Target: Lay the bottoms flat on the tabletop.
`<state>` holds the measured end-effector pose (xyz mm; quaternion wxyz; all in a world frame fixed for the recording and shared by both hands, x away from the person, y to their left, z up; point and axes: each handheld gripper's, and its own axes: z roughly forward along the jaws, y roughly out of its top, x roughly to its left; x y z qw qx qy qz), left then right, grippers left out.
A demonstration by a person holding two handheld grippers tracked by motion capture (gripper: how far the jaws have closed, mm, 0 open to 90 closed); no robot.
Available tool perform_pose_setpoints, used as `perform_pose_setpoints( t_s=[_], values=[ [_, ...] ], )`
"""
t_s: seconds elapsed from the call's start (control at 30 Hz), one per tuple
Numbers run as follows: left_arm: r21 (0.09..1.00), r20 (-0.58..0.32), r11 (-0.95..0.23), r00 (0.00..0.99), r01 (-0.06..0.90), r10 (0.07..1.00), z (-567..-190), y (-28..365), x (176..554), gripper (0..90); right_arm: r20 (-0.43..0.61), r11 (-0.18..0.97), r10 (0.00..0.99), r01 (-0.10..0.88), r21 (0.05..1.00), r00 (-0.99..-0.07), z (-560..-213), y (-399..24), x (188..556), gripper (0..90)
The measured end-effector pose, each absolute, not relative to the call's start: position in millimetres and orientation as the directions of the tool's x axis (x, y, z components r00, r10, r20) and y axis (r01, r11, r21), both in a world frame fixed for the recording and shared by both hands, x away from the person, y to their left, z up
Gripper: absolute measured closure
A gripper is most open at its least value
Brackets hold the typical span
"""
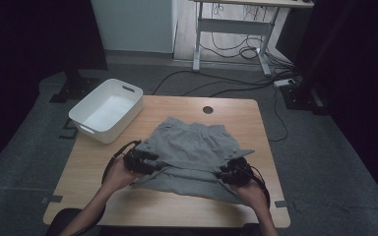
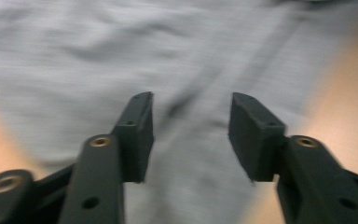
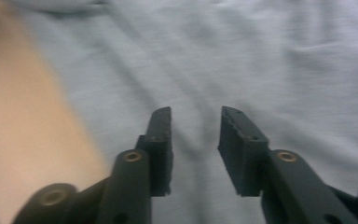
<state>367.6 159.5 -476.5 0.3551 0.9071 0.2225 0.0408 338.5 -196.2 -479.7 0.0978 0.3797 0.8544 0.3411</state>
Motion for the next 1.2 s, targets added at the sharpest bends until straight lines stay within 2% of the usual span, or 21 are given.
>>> perform_pose_setpoints(
  t_s=[0.1, 0.17, 0.3, 0.37, 0.47, 0.5, 0.53, 0.63, 0.83, 1.0, 1.1, 1.2],
  values=[
    [0.636, -0.123, -0.673, 0.911, 0.377, 0.394, -496, 150, 354, 53.3, 0.140, 0.494, 0.671, 0.579, 0.648, -0.729, -486, -187, 324, 68.0],
    [0.610, -0.110, -0.691, 0.905, 0.388, 0.411, -510, 144, 355, 50.4, 0.150, 0.517, 0.657, 0.586, 0.624, -0.739, -502, -177, 320, 64.8],
    [0.581, -0.083, -0.699, 0.885, 0.417, 0.458, -529, 142, 361, 45.8, 0.089, 0.556, 0.682, 0.593, 0.583, -0.726, -526, -168, 323, 54.9],
    [0.591, -0.083, -0.693, 0.885, 0.414, 0.458, -530, 145, 360, 46.0, 0.061, 0.554, 0.688, 0.577, 0.601, -0.723, -532, -167, 324, 56.0],
    [0.582, -0.053, -0.719, 0.899, 0.381, 0.434, -529, 144, 354, 60.1, 0.044, 0.571, 0.678, 0.563, 0.597, -0.733, -531, -166, 321, 76.4],
    [0.577, -0.050, -0.725, 0.902, 0.376, 0.429, -528, 144, 352, 68.2, 0.048, 0.578, 0.667, 0.557, 0.596, -0.743, -531, -165, 318, 83.3],
    [0.576, -0.047, -0.727, 0.903, 0.374, 0.427, -528, 143, 350, 74.0, 0.038, 0.590, 0.657, 0.545, 0.595, -0.753, -530, -164, 315, 86.0],
    [0.587, -0.050, -0.725, 0.910, 0.359, 0.411, -523, 145, 344, 84.5, 0.014, 0.604, 0.646, 0.523, 0.601, -0.763, -528, -162, 307, 87.4],
    [0.655, -0.093, -0.677, 0.925, 0.335, 0.368, -498, 162, 322, 85.9, 0.071, 0.561, 0.618, 0.502, 0.658, -0.783, -508, -171, 283, 87.0],
    [0.609, -0.171, -0.711, 0.934, 0.351, 0.315, -511, 172, 298, 79.4, 0.134, 0.564, 0.599, 0.535, 0.628, -0.789, -517, -180, 261, 81.3],
    [0.617, -0.176, -0.699, 0.929, 0.362, 0.326, -513, 181, 295, 63.1, 0.129, 0.569, 0.614, 0.550, 0.611, -0.779, -520, -186, 256, 71.1],
    [0.664, -0.132, -0.641, 0.904, 0.385, 0.406, -499, 191, 307, 49.2, 0.108, 0.523, 0.661, 0.558, 0.644, -0.743, -510, -196, 264, 64.7]
  ],
)
